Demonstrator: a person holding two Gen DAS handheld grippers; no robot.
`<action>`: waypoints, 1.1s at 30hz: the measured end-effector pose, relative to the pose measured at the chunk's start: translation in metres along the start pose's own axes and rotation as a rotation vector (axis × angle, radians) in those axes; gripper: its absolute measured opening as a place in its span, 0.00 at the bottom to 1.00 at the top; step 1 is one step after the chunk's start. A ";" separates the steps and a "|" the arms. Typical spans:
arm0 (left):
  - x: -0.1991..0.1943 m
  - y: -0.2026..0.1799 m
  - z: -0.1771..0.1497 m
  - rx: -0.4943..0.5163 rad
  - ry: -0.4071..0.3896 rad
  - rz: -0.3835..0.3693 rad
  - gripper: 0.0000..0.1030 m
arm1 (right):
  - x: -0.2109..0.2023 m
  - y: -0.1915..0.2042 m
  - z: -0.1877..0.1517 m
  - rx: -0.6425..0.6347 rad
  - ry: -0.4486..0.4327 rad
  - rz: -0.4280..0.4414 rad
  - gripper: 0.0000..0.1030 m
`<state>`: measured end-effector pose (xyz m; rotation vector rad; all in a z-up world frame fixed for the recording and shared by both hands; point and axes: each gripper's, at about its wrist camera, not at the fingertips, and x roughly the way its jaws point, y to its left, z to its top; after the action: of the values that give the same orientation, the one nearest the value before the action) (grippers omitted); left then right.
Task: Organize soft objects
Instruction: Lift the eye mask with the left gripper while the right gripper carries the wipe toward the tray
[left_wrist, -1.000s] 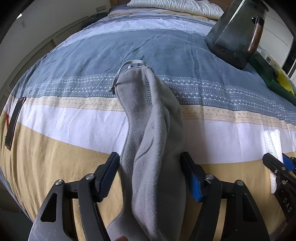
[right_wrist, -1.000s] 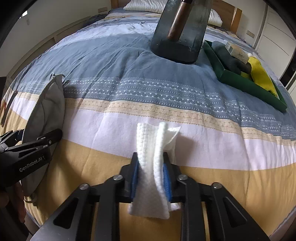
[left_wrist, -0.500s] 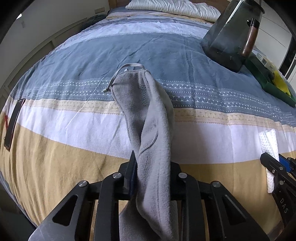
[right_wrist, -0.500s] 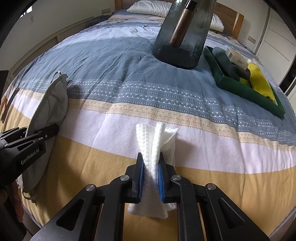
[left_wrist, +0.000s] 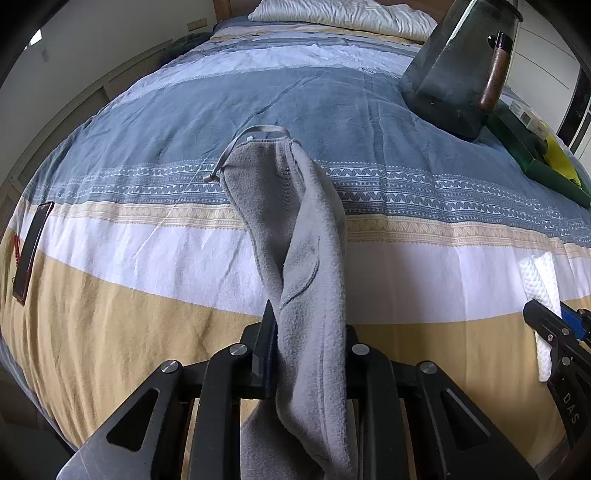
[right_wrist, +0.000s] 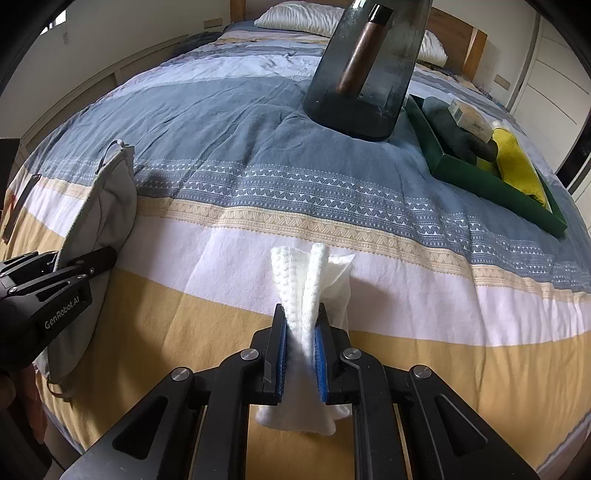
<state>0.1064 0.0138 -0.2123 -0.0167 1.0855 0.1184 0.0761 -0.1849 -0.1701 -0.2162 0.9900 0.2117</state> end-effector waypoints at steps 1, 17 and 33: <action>-0.001 0.000 0.000 0.000 0.000 0.001 0.17 | 0.000 0.000 0.000 0.000 0.000 0.000 0.12; -0.027 0.008 0.004 -0.029 -0.047 -0.026 0.16 | -0.021 -0.012 -0.003 0.025 -0.040 0.014 0.11; -0.084 -0.089 0.026 0.119 -0.114 -0.141 0.16 | -0.082 -0.095 -0.016 0.092 -0.112 -0.061 0.11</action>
<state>0.1003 -0.0803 -0.1298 0.0208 0.9727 -0.0716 0.0456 -0.2873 -0.1019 -0.1484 0.8783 0.1206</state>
